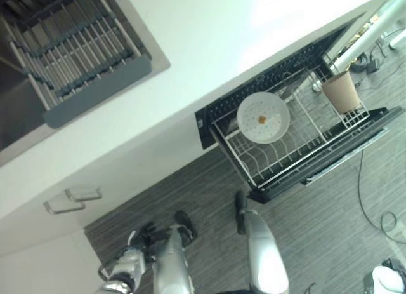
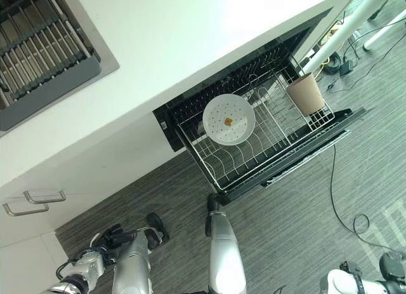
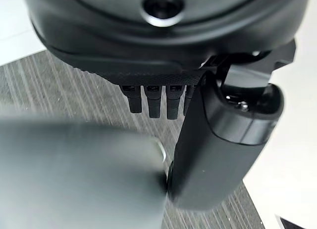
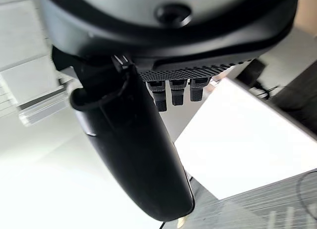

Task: Place the dishes in the dishwasher.

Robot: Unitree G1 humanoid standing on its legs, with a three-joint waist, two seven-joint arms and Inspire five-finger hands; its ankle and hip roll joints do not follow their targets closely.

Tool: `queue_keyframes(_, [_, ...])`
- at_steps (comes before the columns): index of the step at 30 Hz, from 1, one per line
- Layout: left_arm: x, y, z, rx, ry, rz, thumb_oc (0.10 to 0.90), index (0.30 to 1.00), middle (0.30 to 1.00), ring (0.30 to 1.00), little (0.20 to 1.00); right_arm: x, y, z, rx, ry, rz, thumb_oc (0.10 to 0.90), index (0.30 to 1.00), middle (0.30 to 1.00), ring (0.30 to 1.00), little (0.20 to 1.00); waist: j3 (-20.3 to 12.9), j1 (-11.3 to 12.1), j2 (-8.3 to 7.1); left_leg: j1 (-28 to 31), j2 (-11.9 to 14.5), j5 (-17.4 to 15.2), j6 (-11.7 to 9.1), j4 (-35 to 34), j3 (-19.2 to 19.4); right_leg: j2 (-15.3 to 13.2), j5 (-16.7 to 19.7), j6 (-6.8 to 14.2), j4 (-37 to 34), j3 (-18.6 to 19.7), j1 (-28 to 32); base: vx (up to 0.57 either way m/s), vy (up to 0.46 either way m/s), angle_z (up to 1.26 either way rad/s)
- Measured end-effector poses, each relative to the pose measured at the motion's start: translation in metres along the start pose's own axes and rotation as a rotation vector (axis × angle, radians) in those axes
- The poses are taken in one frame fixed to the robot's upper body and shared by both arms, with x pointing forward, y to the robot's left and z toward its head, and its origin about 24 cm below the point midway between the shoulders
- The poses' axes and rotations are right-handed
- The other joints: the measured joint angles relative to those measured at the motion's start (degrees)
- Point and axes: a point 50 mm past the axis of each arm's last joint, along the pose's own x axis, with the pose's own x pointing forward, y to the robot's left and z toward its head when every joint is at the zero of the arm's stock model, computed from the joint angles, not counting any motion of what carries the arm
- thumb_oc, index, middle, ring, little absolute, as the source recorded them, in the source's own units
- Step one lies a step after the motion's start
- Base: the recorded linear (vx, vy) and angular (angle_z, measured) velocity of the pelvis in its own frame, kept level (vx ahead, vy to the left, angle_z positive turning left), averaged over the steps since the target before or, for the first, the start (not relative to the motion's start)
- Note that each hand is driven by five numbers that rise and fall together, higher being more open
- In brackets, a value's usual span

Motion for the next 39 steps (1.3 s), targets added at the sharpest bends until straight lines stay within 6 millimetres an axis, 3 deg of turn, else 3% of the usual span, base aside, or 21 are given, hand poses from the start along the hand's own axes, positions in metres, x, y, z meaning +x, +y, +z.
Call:
queue_keyframes(3, [0.0, -0.013, 0.0, 0.0, -0.007, -0.033, 0.8, 0.9, 0.9, 0.9, 0.9, -0.02, 0.012, -0.016, -0.048, 0.102, 0.125, 0.8, 0.9, 0.9, 0.9, 0.9, -0.03, 1.11, 1.3, -0.38, -0.02, 0.18, -0.19, 0.08, -0.06, -0.12, -0.56, -0.58, 0.92, 0.06, -0.71, 0.0, 0.0, 0.0])
queue_keyframes(6, [0.0, -0.021, 0.004, -0.026, -0.019, -0.059, 0.8, 0.9, 0.9, 0.9, 0.9, -0.042, 0.032, -0.019, -0.068, 0.131, 0.271, 0.8, 0.9, 0.9, 0.9, 0.9, 0.12, 2.4, 2.85, -1.78, -0.03, 0.45, -0.07, 0.34, -0.23, -0.2, -0.52, -0.75, 2.02, 0.09, -2.34, 0.0, -0.003, 0.03])
queue_keyframes(7, [-0.001, -0.025, 0.005, -0.028, -0.022, -0.075, 0.8, 0.9, 0.9, 0.9, 0.9, -0.059, 0.052, -0.015, -0.097, 0.108, 0.399, 0.8, 0.9, 0.9, 0.9, 0.9, 0.08, 3.12, 3.71, -2.33, -0.08, 0.45, -0.04, 0.47, -0.65, -0.37, -1.35, -1.04, 3.23, -0.17, -3.14, -0.01, -0.024, 0.11])
queue_keyframes(9, [0.0, -0.031, 0.009, -0.036, -0.034, -0.092, 0.8, 0.9, 0.9, 0.9, 0.9, -0.075, 0.071, -0.002, -0.09, 0.033, 0.527, 0.8, 0.9, 0.9, 0.9, 0.9, 0.14, 4.43, 4.47, -3.33, -0.09, 1.06, -0.29, 0.34, -1.26, -0.38, -1.74, -1.35, 4.03, -0.66, -4.16, -0.03, -0.041, 0.14])
queue_keyframes(14, [-0.001, -0.036, 0.017, -0.065, -0.064, -0.123, 0.8, 0.9, 0.9, 0.9, 0.9, -0.118, 0.114, 0.029, -0.107, -0.155, 0.795, 0.8, 0.9, 0.9, 0.9, 0.9, 0.18, 6.9, 4.66, -5.7, -0.51, 2.47, -1.16, -0.04, -3.72, -0.85, -2.9, -2.56, 6.81, -2.22, -6.41, 0.0, -0.054, 0.22])
queue_keyframes(16, [-0.001, -0.039, 0.02, -0.067, -0.076, -0.139, 0.8, 0.9, 0.9, 0.9, 0.9, -0.119, 0.117, 0.028, -0.144, -0.165, 0.798, 0.8, 0.9, 0.9, 0.9, 0.9, 0.18, 8.42, 4.69, -6.54, -0.56, 2.85, -1.24, -0.34, -4.43, -0.98, -3.19, -2.78, 7.24, -2.88, -7.02, 0.0, -0.028, 0.16])
queue_keyframes(20, [0.0, -0.04, 0.025, -0.058, -0.089, -0.158, 0.8, 0.9, 0.9, 0.9, 0.9, -0.124, 0.126, 0.036, -0.216, -0.288, 0.853, 0.8, 0.9, 0.9, 0.9, 0.9, 0.37, 8.56, 5.22, -7.68, -0.88, 3.37, -1.09, -0.11, -4.53, -1.62, -3.38, -2.77, 8.3, -3.28, -8.04, 0.01, -0.023, 0.04])
queue_keyframes(23, [-0.001, -0.04, 0.028, -0.052, -0.101, -0.161, 0.8, 0.9, 0.9, 0.9, 0.9, -0.111, 0.13, 0.044, -0.326, -0.422, 0.865, 0.8, 0.9, 0.9, 0.9, 0.9, 0.37, 8.57, 5.36, -8.65, -1.11, 3.7, -1.11, -0.19, -5.32, -1.86, -3.76, -2.64, 8.5, -3.87, -8.68, 0.0, -0.03, 0.12])
queue_keyframes(27, [-0.001, -0.04, 0.033, -0.041, -0.123, -0.187, 0.8, 0.9, 0.9, 0.9, 0.9, -0.093, 0.142, 0.075, -0.392, -0.662, 0.945, 0.8, 0.9, 0.9, 0.9, 0.9, 0.49, 9.23, 5.85, -10.4, -1.67, 5.07, -1.41, -1.68, -6.56, -2.13, -4.14, -2.84, 8.56, -4.89, -10.3, 0.01, -0.003, 0.16])
queue_keyframes(32, [-0.002, -0.042, 0.035, -0.037, -0.131, -0.212, 0.8, 0.9, 0.9, 0.9, 0.9, -0.102, 0.155, 0.111, -0.298, -0.821, 0.989, 0.8, 0.9, 0.9, 0.9, 0.9, 0.51, 10.39, 6.0, -10.78, -1.77, 5.98, -1.31, -2.44, -7.69, -2.16, -4.33, -3.4, 8.7, -5.98, -10.25, 0.01, 0.008, 0.09])
queue_keyframes(39, [-0.003, -0.047, 0.04, -0.031, -0.152, -0.251, 0.8, 0.9, 0.9, 0.9, 0.9, -0.113, 0.172, 0.145, -0.189, -0.848, 0.973, 0.8, 0.9, 0.9, 0.9, 0.9, 0.48, 13.11, 6.07, -11.57, -2.78, 6.43, -1.66, -2.52, -9.37, -3.3, -4.46, -3.87, 9.46, -7.68, -9.75, 0.04, 0.028, 0.14])
